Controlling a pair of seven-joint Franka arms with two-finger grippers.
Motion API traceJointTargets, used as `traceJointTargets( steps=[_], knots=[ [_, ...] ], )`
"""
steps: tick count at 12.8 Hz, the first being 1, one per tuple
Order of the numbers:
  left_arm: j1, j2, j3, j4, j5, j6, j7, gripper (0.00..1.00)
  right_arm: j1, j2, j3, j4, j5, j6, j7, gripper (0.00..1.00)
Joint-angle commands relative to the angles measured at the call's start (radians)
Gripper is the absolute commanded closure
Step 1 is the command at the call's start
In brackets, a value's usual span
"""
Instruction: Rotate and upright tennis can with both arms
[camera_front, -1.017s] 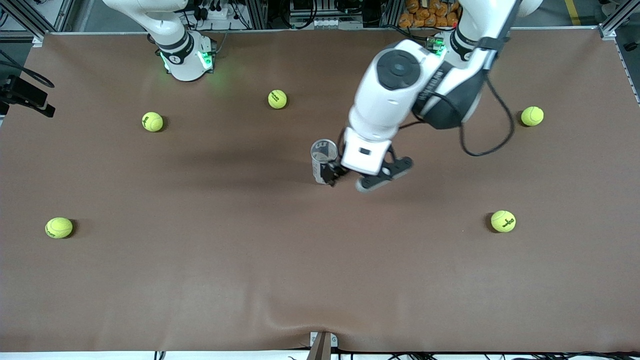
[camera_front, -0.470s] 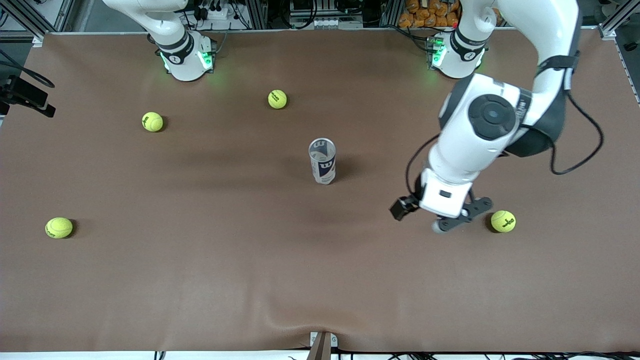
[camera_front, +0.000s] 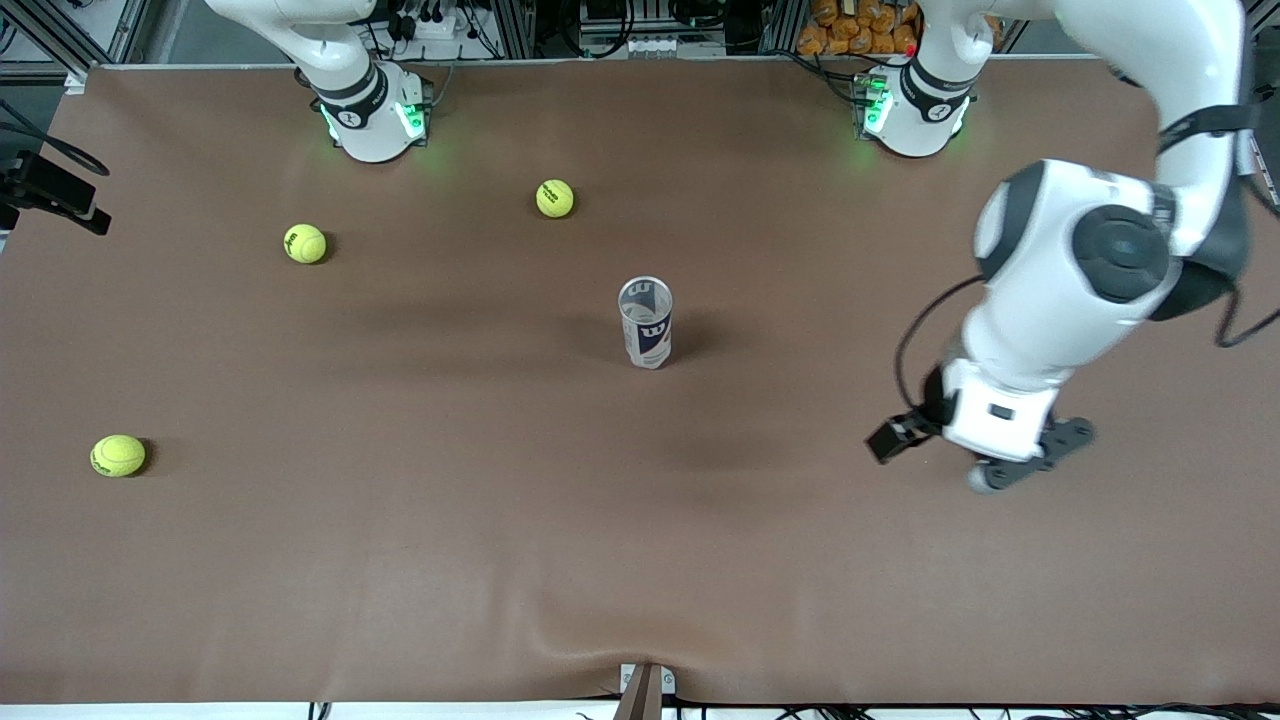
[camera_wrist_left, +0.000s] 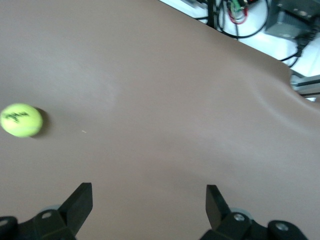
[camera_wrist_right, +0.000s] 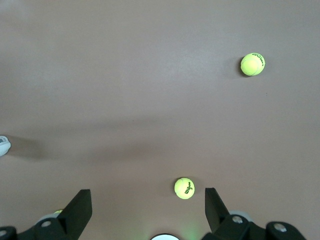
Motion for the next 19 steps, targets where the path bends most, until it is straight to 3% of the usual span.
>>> traceJointTargets(
  steps=[1,3,7,13,15,19],
  knots=[
    [0.071,-0.055,-0.030,-0.017,0.018,-0.069,0.083,0.00,0.002,-0.005,-0.001,0.001,-0.004,0.000,-0.007,0.00],
    [0.152,-0.094,-0.091,-0.017,0.007,-0.115,0.146,0.00,0.001,-0.005,-0.001,0.001,-0.004,0.000,-0.007,0.00],
    [0.139,-0.234,-0.081,-0.040,0.009,-0.321,0.186,0.00,0.001,-0.005,-0.001,0.001,-0.004,-0.002,-0.007,0.00],
    [0.141,-0.559,-0.051,-0.345,-0.025,-0.350,0.266,0.00,0.001,-0.005,-0.001,0.001,-0.004,-0.002,-0.007,0.00],
    [0.145,-0.562,-0.048,-0.342,-0.025,-0.348,0.274,0.00,-0.001,-0.005,-0.001,0.001,-0.004,-0.003,-0.007,0.00],
    [0.137,-0.461,0.065,-0.191,-0.027,-0.348,0.442,0.00,0.001,0.000,-0.001,-0.002,-0.004,0.007,-0.006,0.00]
  ],
)
